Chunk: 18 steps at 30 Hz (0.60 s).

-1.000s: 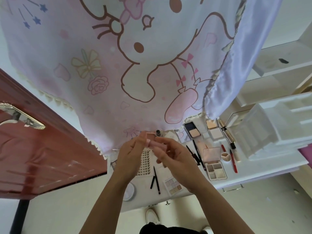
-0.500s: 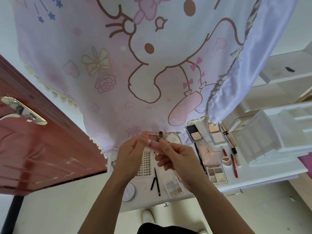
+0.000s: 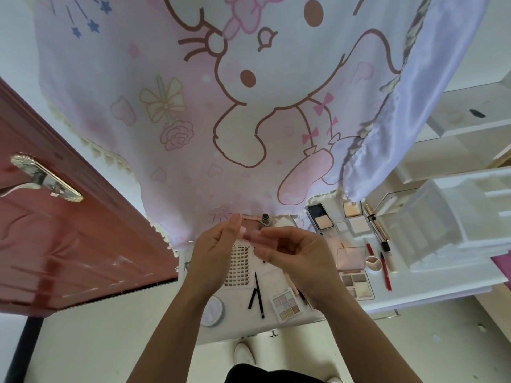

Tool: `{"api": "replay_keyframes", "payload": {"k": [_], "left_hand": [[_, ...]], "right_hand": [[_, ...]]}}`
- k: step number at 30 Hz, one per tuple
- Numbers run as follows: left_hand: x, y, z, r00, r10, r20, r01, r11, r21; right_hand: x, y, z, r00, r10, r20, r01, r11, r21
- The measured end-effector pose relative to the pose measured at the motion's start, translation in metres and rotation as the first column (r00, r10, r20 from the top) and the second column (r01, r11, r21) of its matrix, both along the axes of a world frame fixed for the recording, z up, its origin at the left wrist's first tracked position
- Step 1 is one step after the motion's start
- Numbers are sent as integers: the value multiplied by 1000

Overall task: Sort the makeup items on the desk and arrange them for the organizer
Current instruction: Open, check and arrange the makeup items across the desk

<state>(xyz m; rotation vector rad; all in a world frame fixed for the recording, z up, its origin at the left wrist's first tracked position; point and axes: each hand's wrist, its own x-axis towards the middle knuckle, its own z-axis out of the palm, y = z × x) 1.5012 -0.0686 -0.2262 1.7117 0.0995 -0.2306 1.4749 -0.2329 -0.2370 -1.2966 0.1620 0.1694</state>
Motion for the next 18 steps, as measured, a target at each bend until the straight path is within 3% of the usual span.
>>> {"api": "replay_keyframes", "payload": {"k": [18], "left_hand": [[-3,6,-5,998,32,-52,-34,998,-45]], "right_hand": [[-8,1,-13,999,-39,33,38,999,24]]}}
